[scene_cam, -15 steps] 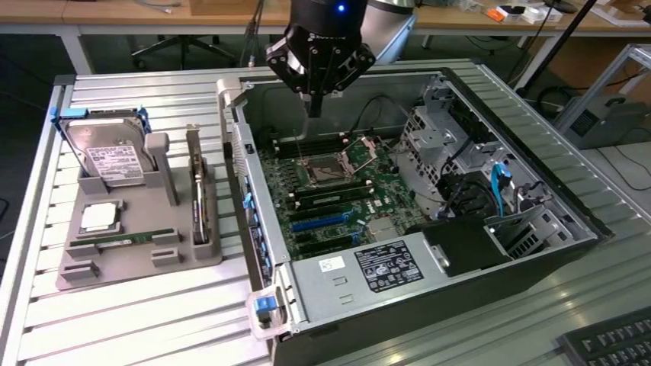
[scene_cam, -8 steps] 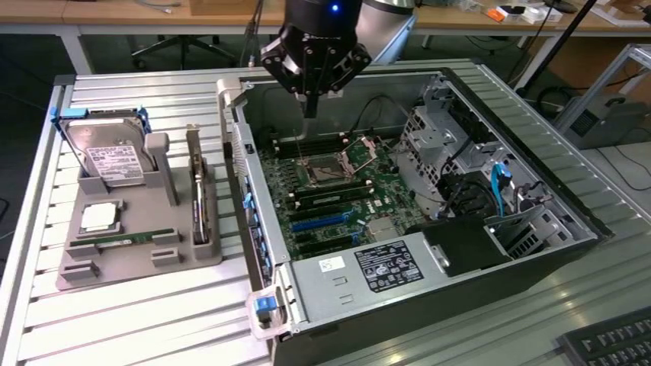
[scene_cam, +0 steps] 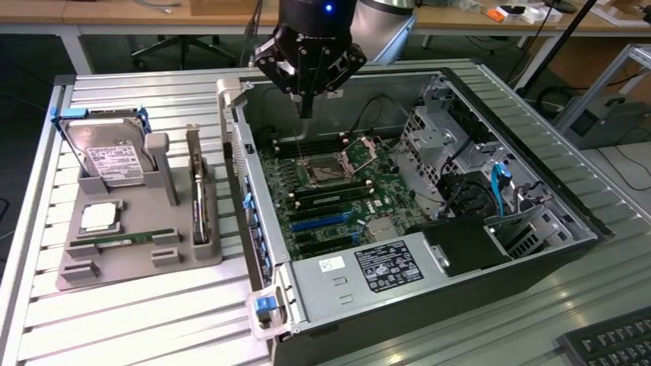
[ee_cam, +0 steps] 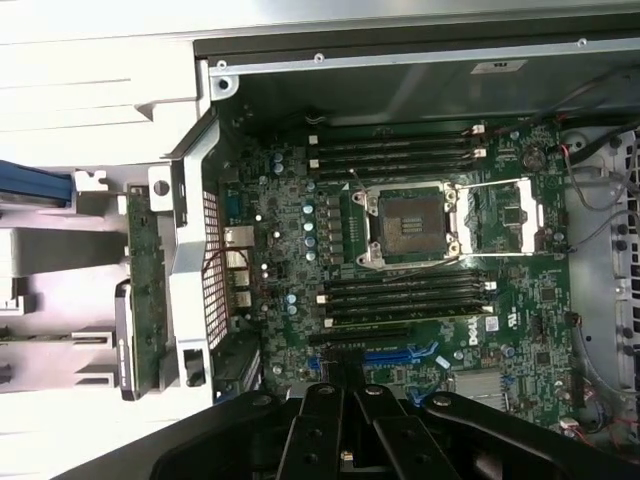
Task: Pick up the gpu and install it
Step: 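Reach for the gpu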
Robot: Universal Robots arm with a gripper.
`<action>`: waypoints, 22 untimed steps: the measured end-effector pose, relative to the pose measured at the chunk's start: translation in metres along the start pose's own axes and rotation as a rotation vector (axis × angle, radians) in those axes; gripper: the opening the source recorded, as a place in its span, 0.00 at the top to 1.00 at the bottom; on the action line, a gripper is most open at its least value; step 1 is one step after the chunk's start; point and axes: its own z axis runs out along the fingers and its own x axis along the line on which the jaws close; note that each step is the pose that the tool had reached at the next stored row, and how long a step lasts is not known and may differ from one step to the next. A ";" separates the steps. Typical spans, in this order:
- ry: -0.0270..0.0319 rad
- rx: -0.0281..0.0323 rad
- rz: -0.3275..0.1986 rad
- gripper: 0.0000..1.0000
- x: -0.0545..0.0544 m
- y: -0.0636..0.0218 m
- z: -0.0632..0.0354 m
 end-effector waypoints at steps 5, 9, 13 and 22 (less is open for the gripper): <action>0.0000 0.0001 0.000 0.89 0.004 -0.0002 -0.0001; 0.0000 0.0000 0.000 0.89 0.006 -0.0004 -0.0001; 0.0000 0.0000 0.000 0.89 0.007 -0.0005 -0.0002; 0.0000 0.0000 0.000 0.89 0.011 -0.0008 -0.0003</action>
